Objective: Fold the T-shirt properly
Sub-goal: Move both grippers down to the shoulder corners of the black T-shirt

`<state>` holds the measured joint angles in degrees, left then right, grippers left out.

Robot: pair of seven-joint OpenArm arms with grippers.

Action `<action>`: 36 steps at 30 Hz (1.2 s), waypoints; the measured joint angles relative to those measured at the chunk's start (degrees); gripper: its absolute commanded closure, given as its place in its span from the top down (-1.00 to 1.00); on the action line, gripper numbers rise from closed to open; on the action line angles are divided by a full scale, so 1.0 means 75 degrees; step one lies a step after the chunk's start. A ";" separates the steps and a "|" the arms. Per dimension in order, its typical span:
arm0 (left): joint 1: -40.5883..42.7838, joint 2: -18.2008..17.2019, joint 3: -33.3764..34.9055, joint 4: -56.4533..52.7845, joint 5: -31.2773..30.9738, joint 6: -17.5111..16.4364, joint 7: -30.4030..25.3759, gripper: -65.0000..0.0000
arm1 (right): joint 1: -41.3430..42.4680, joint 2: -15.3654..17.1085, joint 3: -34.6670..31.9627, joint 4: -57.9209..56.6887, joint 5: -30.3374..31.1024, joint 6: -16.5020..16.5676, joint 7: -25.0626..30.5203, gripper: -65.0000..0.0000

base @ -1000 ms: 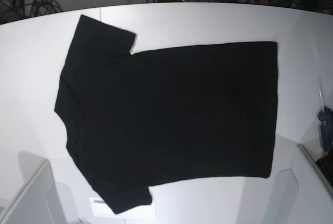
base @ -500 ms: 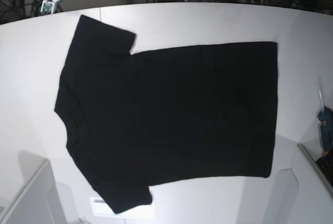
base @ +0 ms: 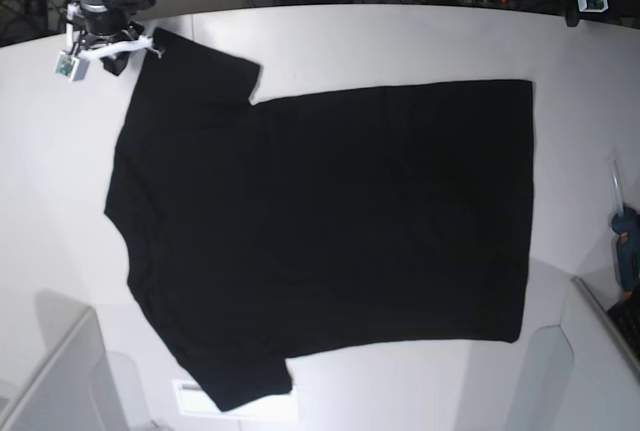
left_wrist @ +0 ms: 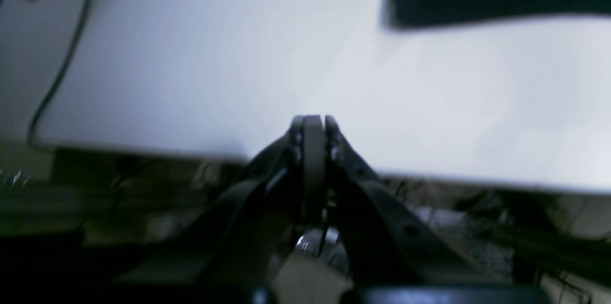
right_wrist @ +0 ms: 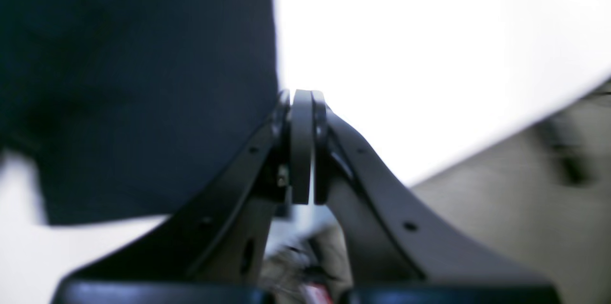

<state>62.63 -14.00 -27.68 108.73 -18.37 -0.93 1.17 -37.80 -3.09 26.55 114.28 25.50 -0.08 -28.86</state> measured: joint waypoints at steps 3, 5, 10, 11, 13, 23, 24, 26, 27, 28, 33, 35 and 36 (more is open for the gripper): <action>-0.0221 0.0032 -0.0195 0.0017 -0.0411 -0.0312 0.0012 -0.46 | 0.0149 0.0347 0.0221 -0.0009 0.1341 -0.0044 -0.0364 -0.23; -0.0256 0.0020 -0.0437 0.0015 -0.1169 -0.0606 0.0026 -0.08 | 0.0248 0.0463 0.0391 -0.0125 0.2308 -0.0044 -0.0525 -0.02; -0.0329 -0.0061 -0.0790 -0.0026 -0.2393 -0.1341 0.0064 0.15 | 0.0469 0.1096 0.0644 -0.0804 0.4371 -0.0087 -0.0889 0.04; -0.0329 -0.0061 -0.0793 -0.0026 -0.2422 -0.1469 0.0044 0.15 | 0.0487 0.1250 0.0606 -0.0962 0.4782 -0.0096 -0.0901 0.05; -0.0350 -0.0047 -0.0781 -0.0026 -0.2425 -0.1682 0.0064 0.15 | 0.0597 0.1416 0.0560 -0.1253 0.5170 -0.0058 -0.0965 0.05; -0.1652 0.0431 -0.1751 -0.0519 -0.2471 -0.2806 0.2343 0.15 | 0.0886 0.1545 0.0140 -0.2288 0.4264 0.0478 -0.0973 0.05; -0.1801 0.0565 -0.1958 -0.0533 -0.2471 -0.3124 0.2731 0.15 | 0.0903 0.1512 0.0119 -0.2340 0.4013 0.0597 -0.0982 0.04; -0.2116 0.0781 -0.2349 -0.0542 -0.2477 -0.3343 0.3378 0.15 | 0.0898 0.1472 0.0108 -0.2451 0.3963 0.0682 -0.0892 0.04; -0.2294 0.0831 -0.2553 -0.0560 -0.2471 -0.3506 0.3681 0.15 | 0.0880 0.1425 0.0111 -0.2454 0.3963 0.0682 -0.0857 0.04; -0.2480 0.0854 -0.2777 -0.0583 -0.2445 -0.3622 0.4001 0.15 | 0.0863 0.1373 0.0117 -0.2454 0.3963 0.0682 -0.0778 0.04; -0.2993 0.0997 -0.3182 -0.0586 -0.2401 -0.3995 0.4654 0.15 | 0.0606 0.1341 -0.0321 -0.2334 0.3987 0.1040 -0.0705 0.03; -0.3069 0.1061 -0.3165 -0.0586 -0.2416 -0.4062 0.4712 0.15 | 0.0615 0.1329 -0.0472 -0.2334 0.3998 0.1090 -0.0723 0.03; -0.3104 0.1061 -0.3153 -0.0589 -0.2407 -0.4062 0.4768 0.15 | 0.0615 0.1303 -0.0472 -0.2334 0.3995 0.1090 -0.0697 0.03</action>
<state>39.35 -6.04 -51.33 104.31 -36.42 -31.40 36.93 -33.19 6.68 23.00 96.77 55.46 8.10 -34.09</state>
